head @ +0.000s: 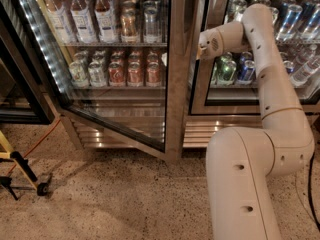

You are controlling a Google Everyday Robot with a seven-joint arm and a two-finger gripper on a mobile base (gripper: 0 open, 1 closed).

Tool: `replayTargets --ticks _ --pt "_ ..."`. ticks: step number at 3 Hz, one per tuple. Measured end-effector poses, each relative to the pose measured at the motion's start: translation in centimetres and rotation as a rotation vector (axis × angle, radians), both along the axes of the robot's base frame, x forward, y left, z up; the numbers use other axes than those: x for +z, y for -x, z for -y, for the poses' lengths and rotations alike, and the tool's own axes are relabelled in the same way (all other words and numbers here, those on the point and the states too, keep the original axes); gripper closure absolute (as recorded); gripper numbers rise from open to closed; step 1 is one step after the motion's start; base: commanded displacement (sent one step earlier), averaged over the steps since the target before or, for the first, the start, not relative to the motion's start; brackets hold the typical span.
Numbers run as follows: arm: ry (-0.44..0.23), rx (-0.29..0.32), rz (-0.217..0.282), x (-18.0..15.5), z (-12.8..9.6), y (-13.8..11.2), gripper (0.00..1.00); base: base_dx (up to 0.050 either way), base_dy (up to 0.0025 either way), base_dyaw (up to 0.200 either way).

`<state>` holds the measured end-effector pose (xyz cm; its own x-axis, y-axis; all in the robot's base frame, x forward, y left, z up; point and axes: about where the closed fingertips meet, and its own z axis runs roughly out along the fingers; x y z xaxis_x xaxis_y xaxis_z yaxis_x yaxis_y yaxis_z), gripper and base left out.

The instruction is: Open left fridge door

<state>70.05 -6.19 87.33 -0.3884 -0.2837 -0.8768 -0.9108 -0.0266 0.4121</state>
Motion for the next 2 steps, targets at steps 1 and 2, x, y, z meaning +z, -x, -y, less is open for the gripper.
replayTargets --ticks 1,2 --pt "-0.017 -0.029 0.004 0.2 -0.58 -0.99 0.0 0.0 0.0 0.0" --pt "-0.028 -0.049 0.007 0.32 -1.19 -1.74 0.0 0.0 0.0 0.0"
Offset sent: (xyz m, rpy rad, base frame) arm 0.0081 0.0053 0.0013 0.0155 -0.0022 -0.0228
